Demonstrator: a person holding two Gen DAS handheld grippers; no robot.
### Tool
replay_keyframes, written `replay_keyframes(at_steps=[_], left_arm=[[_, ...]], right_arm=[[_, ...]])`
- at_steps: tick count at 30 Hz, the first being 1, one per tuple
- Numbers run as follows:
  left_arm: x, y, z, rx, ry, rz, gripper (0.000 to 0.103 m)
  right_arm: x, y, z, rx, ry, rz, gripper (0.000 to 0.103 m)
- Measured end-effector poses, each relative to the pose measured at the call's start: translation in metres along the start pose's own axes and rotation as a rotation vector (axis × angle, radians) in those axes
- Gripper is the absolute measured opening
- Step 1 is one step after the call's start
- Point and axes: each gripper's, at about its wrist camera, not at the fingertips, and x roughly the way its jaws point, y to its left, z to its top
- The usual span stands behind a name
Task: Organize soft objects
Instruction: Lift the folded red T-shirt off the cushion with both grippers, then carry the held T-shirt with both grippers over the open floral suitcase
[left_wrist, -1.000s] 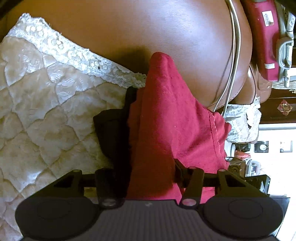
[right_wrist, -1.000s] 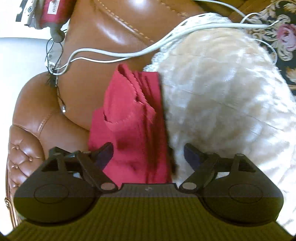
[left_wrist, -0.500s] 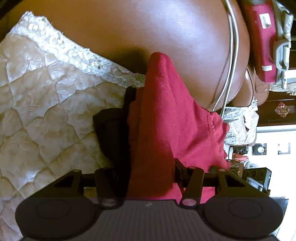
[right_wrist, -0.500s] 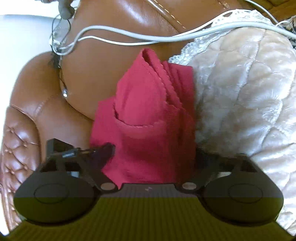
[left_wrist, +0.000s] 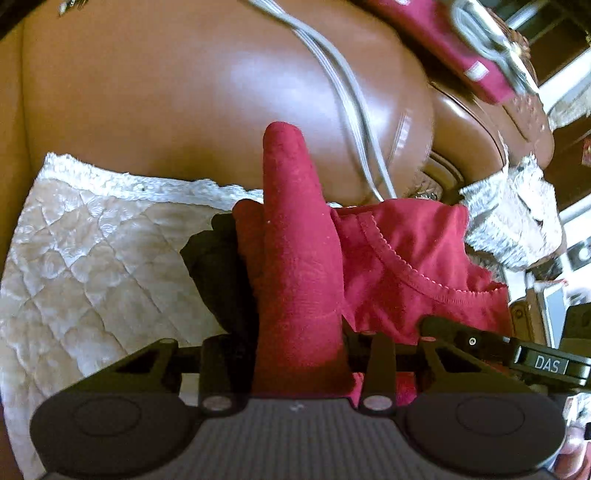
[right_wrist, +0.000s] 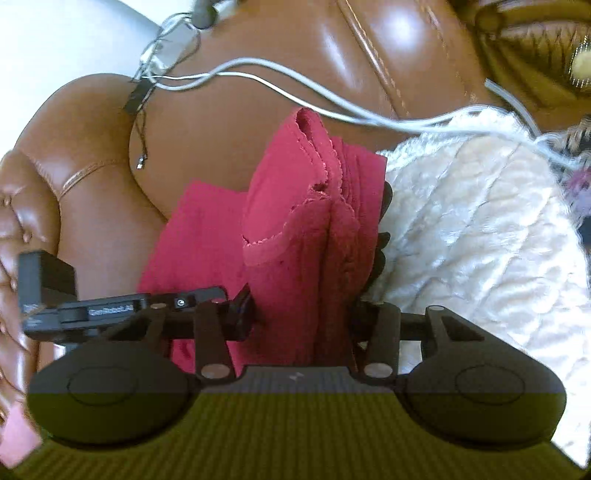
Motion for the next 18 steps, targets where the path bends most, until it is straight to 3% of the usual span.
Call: replay_keyframes(at_steps=[3, 12, 18], left_arm=[[-0.049, 0.012, -0.034, 0.038, -0.022, 0.026, 0.042], [-0.072, -0.097, -0.098, 0.122, -0.109, 0.119, 0.042], [-0.068, -0.15, -0.124, 0.017, -0.185, 0.19, 0.041]], right_arm=[[-0.022, 0.001, -0.012, -0.021, -0.023, -0.019, 0.053], [-0.107, -0.016, -0.049, -0.097, -0.12, -0.046, 0.053], [-0.149, -0.051, -0.043, -0.141, -0.124, -0.001, 0.053]])
